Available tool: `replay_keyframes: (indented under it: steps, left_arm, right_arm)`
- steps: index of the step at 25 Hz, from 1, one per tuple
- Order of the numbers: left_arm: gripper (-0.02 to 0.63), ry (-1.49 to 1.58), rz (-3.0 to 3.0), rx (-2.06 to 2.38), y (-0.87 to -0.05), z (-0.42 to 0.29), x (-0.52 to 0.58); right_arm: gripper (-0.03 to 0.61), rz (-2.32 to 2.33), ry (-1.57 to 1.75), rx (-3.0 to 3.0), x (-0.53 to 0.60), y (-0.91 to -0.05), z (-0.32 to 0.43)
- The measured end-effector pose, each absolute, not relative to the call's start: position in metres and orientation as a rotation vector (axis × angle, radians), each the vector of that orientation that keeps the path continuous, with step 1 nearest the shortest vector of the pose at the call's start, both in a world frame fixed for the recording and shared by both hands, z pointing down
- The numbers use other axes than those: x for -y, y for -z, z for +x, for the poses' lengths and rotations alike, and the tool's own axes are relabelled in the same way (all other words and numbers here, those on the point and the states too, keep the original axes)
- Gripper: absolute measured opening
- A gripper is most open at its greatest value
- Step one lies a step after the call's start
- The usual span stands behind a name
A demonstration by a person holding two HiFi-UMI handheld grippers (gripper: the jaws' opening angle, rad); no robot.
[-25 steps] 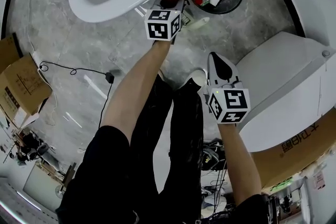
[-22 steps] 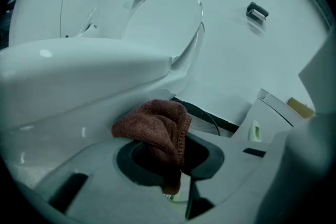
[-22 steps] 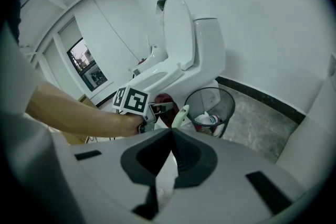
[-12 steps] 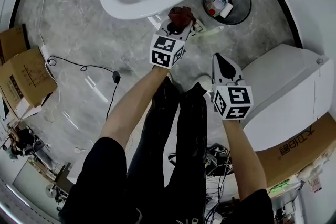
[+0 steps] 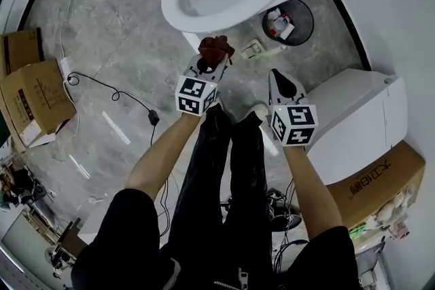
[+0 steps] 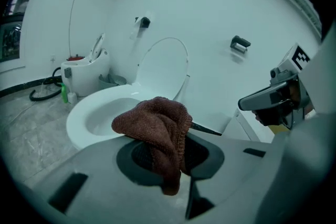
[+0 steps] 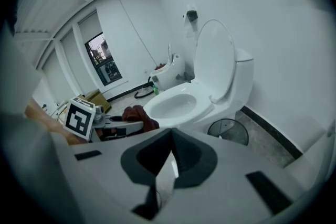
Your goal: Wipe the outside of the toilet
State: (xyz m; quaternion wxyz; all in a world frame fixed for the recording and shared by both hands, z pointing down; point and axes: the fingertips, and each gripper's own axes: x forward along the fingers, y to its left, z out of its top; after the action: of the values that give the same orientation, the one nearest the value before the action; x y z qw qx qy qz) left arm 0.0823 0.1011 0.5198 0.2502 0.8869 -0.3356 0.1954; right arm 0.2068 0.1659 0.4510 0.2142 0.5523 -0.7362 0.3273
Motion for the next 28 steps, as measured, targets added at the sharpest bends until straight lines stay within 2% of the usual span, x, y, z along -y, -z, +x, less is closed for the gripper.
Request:
replay_keyframes:
  steps: [10, 22, 28]
  left_arm:
    - [0.084, -0.476, 2.508, 1.019, -0.328, 0.037, -0.089]
    - [0.085, -0.286, 2.816, 1.088, -0.070, 0.042, -0.020]
    - [0.084, -0.177, 2.908, 1.143, 0.018, 0.041, -0.011]
  right_arm:
    - [0.002, 1.613, -0.803, 2.141, -0.133, -0.286, 0.180]
    - [0.002, 1.724, -0.405, 2.372, -0.060, -0.039, 0.169]
    - [0.003, 1.778, -0.240, 2.459, -0.058, 0.036, 0.172]
